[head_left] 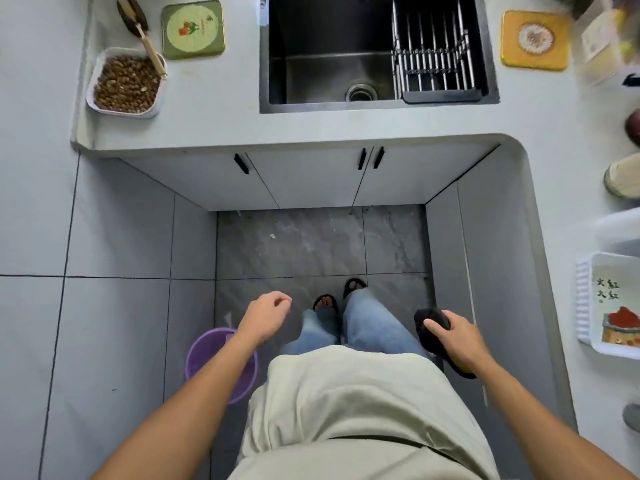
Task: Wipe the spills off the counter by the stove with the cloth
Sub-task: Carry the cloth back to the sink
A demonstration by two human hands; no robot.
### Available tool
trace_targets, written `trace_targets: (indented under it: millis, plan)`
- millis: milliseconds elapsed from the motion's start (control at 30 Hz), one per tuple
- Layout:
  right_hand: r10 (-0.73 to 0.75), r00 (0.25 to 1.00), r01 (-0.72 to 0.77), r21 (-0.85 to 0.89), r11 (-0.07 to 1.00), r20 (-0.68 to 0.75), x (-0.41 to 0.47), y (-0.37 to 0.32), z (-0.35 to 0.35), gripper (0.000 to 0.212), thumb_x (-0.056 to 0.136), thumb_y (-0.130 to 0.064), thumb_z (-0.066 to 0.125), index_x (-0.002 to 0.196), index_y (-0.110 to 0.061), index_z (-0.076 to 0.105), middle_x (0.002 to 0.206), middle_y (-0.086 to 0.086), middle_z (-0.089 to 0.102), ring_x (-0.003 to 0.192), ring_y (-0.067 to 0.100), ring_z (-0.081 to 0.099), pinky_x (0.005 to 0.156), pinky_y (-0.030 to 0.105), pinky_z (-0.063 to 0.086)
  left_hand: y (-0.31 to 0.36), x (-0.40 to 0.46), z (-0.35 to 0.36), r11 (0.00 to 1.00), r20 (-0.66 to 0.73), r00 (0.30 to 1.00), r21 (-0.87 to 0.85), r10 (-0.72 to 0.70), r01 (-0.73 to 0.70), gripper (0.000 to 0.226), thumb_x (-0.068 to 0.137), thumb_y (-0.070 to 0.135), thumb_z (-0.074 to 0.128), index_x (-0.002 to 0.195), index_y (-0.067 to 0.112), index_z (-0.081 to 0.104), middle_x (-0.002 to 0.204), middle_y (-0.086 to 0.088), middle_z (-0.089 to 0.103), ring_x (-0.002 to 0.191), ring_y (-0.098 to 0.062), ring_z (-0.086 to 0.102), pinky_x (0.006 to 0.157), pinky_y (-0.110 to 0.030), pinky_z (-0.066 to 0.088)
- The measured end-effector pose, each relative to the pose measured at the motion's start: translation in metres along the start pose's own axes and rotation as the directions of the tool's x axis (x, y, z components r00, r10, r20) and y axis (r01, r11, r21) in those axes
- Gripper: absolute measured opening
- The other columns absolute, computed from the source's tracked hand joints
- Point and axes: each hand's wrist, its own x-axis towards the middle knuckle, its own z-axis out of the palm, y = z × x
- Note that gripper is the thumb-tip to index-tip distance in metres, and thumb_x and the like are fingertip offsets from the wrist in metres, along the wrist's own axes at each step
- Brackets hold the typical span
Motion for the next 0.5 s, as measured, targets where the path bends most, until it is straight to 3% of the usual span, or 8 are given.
trace_targets:
  millis: [133, 233, 333, 500]
  plan:
    - [0.080, 0.997, -0.080, -0.002, 0.997, 0.006, 0.022, 0.004, -0.019, 0.010, 0.100, -0.035, 0.068, 0.093, -0.028, 0.070, 0.089, -0.004, 0.075, 0.086, 0.018, 0.068, 0.065, 0.030, 0.046, 0.066, 0.048, -0.031, 0.995, 0.015, 0.995, 0.027, 0.097, -0.097, 0.022, 0.101, 0.035, 0.051, 0.104, 0.040, 0.072, 0.106, 0.014, 0.076, 0.103, -0.013, 0.070, 0.089, -0.032, 0.053]
    - [0.098, 0.995, -0.097, 0.019, 0.995, -0.002, 0.051, -0.012, -0.040, 0.010, 0.100, -0.034, 0.067, 0.093, -0.027, 0.069, 0.089, -0.005, 0.075, 0.085, 0.015, 0.067, 0.064, 0.029, 0.045, 0.102, 0.077, -0.047, 0.992, 0.018, 0.993, 0.053, 0.113, -0.114, 0.024, 0.103, 0.034, 0.051, 0.112, 0.038, 0.072, 0.110, 0.013, 0.074, 0.107, -0.014, 0.068, 0.091, -0.032, 0.052]
    - [0.075, 0.997, -0.074, 0.040, 0.996, -0.016, 0.086, -0.046, -0.063, 0.011, 0.100, -0.035, 0.067, 0.093, -0.028, 0.070, 0.090, -0.005, 0.075, 0.089, 0.019, 0.068, 0.065, 0.027, 0.046, 0.118, 0.094, -0.060, 0.996, 0.020, 0.998, 0.071, 0.059, -0.060, 0.026, 0.105, 0.033, 0.051, 0.117, 0.035, 0.073, 0.115, 0.009, 0.076, 0.112, -0.017, 0.069, 0.096, -0.034, 0.052]
    - [-0.028, 1.000, 0.028, 0.040, 0.999, 0.005, 0.147, -0.132, -0.097, 0.017, 0.099, -0.041, 0.065, 0.095, -0.026, 0.070, 0.093, -0.004, 0.075, 0.093, 0.024, 0.066, 0.077, 0.037, 0.050, 0.117, 0.109, -0.074, 0.994, -0.018, 0.999, 0.101, -0.049, 0.050, 0.028, 0.105, 0.027, 0.053, 0.119, 0.028, 0.076, 0.124, 0.005, 0.077, 0.120, -0.022, 0.067, 0.103, -0.035, 0.051]
